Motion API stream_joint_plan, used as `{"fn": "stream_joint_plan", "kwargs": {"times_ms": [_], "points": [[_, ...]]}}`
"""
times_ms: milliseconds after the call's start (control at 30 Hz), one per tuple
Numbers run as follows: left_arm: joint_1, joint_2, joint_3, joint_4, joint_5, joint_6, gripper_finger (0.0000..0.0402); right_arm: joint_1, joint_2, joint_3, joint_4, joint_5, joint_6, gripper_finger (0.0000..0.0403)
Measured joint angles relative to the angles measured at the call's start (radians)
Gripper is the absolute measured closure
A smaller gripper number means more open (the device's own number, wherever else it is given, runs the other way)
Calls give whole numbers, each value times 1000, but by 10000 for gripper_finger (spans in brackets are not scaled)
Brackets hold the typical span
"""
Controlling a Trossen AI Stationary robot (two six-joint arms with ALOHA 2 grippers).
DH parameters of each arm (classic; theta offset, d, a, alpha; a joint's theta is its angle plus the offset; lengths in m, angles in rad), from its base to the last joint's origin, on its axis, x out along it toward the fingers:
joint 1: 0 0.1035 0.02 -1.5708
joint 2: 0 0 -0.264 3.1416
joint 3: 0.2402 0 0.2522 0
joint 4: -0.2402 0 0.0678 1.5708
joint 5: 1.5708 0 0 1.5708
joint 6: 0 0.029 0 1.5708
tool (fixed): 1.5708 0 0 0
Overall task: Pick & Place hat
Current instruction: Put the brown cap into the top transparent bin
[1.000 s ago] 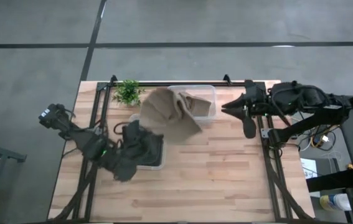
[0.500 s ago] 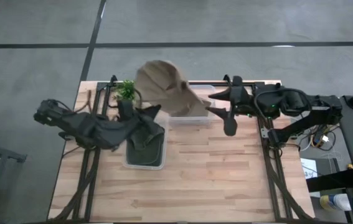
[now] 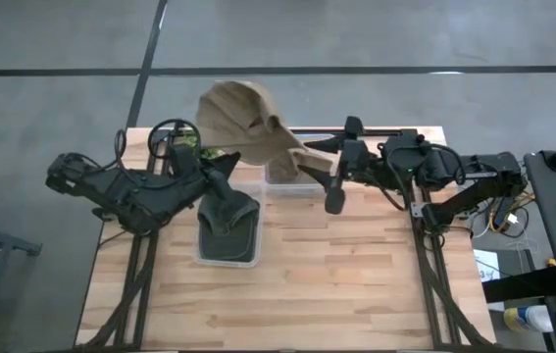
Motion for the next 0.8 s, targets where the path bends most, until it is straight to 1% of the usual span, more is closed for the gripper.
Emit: {"fn": "stream_joint_plan", "kwargs": {"times_ms": [67,200,300,400,533,567,700,800], "points": [[0,4,0,0,4,1,397,0,14,6,31,15,-1,187],[0,6,0,0,14,6,397,0,33,32,34,84,-17,212],[0,4,0,0,14,12,397,-1,39,48,33,87,-23,242],[0,3,0,0,14,14,397,0,36,58,32,82,-23,288],[2,2,0,-1,12,25,397,-1,34,66,24,82,-22,371],[1,2,0,0,14,29,397,-2,31,66,24,86,-22,380],[2,2,0,-3,15,55,397,-6,28,66,3,86,2,389],[2,1,0,0,21,78,379,-8,28,66,-7,84,8,390]]}}
